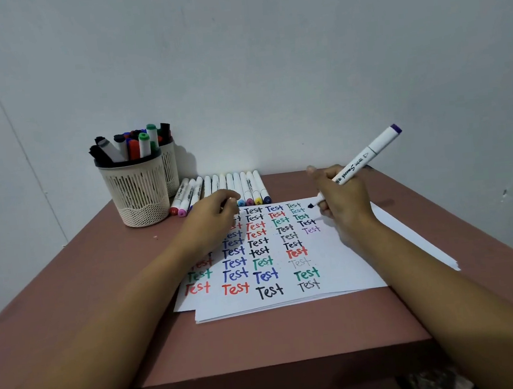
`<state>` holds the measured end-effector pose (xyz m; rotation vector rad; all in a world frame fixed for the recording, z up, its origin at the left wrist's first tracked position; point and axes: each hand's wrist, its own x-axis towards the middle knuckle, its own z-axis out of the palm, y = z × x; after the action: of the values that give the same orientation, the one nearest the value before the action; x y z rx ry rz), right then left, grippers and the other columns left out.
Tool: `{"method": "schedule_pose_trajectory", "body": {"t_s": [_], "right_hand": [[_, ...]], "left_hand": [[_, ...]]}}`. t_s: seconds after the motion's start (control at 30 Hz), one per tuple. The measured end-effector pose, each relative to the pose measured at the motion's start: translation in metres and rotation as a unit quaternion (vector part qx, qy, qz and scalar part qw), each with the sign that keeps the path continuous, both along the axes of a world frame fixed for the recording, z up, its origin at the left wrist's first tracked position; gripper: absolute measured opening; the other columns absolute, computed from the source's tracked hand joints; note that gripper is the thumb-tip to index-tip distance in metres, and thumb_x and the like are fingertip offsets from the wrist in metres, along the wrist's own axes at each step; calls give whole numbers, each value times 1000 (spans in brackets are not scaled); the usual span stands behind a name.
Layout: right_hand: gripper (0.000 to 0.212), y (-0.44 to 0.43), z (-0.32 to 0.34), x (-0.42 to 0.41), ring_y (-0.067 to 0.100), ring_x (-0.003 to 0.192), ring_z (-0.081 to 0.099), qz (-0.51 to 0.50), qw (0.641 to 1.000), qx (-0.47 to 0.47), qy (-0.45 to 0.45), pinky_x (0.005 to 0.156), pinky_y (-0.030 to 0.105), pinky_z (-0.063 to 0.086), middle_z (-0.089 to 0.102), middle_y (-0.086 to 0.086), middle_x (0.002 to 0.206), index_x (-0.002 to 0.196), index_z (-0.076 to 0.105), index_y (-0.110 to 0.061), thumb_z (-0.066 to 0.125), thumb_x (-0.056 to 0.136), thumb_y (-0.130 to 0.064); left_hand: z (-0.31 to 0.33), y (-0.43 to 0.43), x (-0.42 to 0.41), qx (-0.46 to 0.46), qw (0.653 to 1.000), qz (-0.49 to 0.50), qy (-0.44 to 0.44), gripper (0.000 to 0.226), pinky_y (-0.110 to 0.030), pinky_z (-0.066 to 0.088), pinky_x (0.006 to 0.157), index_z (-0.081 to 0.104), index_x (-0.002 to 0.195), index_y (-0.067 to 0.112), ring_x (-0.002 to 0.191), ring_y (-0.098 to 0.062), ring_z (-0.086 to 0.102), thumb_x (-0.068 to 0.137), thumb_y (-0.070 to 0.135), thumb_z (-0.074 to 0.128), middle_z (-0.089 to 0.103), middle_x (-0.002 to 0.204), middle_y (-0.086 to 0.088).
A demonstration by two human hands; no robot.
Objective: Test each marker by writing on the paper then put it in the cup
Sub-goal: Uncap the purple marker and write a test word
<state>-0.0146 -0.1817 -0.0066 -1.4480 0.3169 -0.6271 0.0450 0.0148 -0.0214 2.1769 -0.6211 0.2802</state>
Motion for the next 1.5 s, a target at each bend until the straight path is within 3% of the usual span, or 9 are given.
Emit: {"method": "schedule_pose_trajectory", "body": {"t_s": [0.13,0.3,0.43,0.53,0.77,1.03,1.17,1.27,1.5], "right_hand": [[30,4,2,0,8,44,44,74,996,45,1,47,20,40,49,-3,47,69,51,-17,74,80,-33],[28,6,3,-1,13,44,43,174,974,139,-28,43,21,38,45,5,57,64,50,-9,56,90,-14],[15,11,4,-3,15,50,46,217,965,140,-37,45,21,42,47,7,59,68,51,-5,51,82,-3],[24,15,3,-4,16,55,53,236,964,116,-44,49,20,49,56,8,58,69,55,-3,48,90,2],[17,15,1,-4,15,61,64,275,957,74,-48,58,20,55,67,9,66,76,59,-3,53,91,2],[10,18,-3,-5,11,61,61,314,949,22,0,54,20,50,64,5,67,81,61,-7,59,90,-3],[9,16,-4,-5,9,55,48,315,949,-16,16,47,19,39,52,2,62,80,64,-7,64,88,-11],[11,17,-4,-4,8,50,44,315,948,-21,30,43,18,35,47,0,58,80,65,-7,63,89,-14],[9,16,-4,-5,7,49,50,318,947,19,29,47,15,44,53,1,58,83,63,-3,65,86,-11]], "left_hand": [[1,-3,-9,-5,999,-44,-11,24,-25,47,71,55,116,18,71,-2,56,100,21,38,58,87,14],[3,-2,-13,25,997,-58,-36,19,-17,39,64,58,110,23,74,0,52,98,24,43,58,89,12],[3,-3,-16,36,996,-84,-19,31,-19,40,76,54,128,25,93,-5,55,97,27,46,55,116,9],[3,-4,-19,47,995,-93,-10,39,-22,40,85,45,136,26,103,-10,53,98,26,45,52,121,7],[2,-6,-20,-17,993,-119,18,52,-22,45,83,32,137,31,94,-15,59,92,28,56,54,108,-1],[4,-8,-23,-18,986,-167,3,43,-20,46,69,33,121,31,81,-14,55,90,17,59,60,97,1],[5,-8,-25,20,989,-147,-12,37,-16,46,73,45,122,22,82,-5,57,89,20,62,61,93,7],[7,-7,-25,77,989,-113,-55,25,-12,37,59,62,110,12,62,4,48,89,25,62,52,71,11],[6,-9,-33,60,983,-123,-125,26,-17,26,49,63,81,-3,52,-9,34,89,22,62,38,55,1]]}}
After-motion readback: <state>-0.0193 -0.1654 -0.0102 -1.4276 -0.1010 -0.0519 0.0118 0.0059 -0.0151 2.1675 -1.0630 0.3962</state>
